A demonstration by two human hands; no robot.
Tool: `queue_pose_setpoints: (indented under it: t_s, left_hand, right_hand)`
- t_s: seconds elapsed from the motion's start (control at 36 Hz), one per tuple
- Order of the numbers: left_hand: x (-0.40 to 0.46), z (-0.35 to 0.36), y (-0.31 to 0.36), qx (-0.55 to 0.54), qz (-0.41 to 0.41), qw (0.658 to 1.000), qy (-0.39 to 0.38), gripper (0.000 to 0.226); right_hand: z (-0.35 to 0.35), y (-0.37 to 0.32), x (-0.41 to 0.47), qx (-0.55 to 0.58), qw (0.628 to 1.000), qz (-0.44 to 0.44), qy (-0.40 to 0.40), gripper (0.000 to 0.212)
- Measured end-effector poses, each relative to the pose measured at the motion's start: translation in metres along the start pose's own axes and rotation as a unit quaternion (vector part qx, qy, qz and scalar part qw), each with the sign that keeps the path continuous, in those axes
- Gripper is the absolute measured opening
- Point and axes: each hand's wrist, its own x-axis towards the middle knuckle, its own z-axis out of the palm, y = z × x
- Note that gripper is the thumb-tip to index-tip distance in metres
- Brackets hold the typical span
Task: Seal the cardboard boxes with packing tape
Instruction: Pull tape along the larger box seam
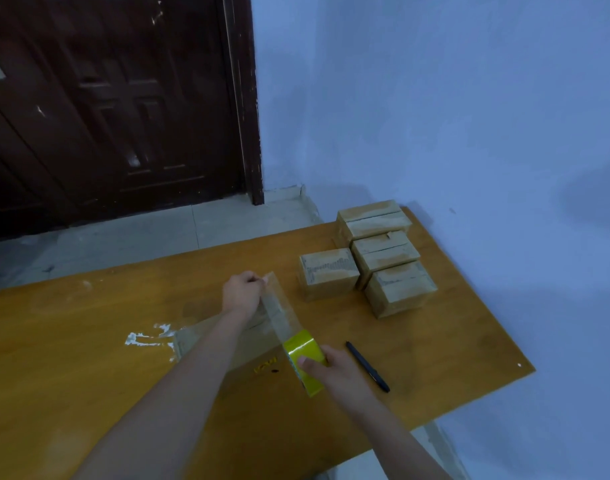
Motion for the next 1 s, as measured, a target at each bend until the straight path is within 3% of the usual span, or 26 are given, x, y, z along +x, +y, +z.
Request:
queue_pose_setpoints:
  t_s: [0.33, 0.5, 0.67, 1.0]
  left_hand:
    - [0.018, 0.012, -0.011, -0.007, -0.023, 0.999, -0.037, 0.016]
    - [0.019, 0.012, -0.015, -0.039, -0.042, 0.998, -0.028, 0.021]
    - [0.02, 0.01, -0.015, -0.055, -0.044, 0.997, -0.021, 0.013]
    - [0.018, 0.008, -0.017, -0.039, -0.037, 0.998, -0.032, 0.02]
  right_hand:
    - [0.004, 0.007, 0.014, 0.025, 0.999, 0.024, 0.005, 0.009]
    - [0.006, 0.012, 0.015, 0.027, 0.999, 0.026, 0.001, 0.013]
    - [0.007, 0.013, 0.015, 0.032, 0.999, 0.026, 0.0, 0.014]
    - [0.004, 0.012, 0.017, 0.042, 0.998, 0.055, -0.006, 0.019]
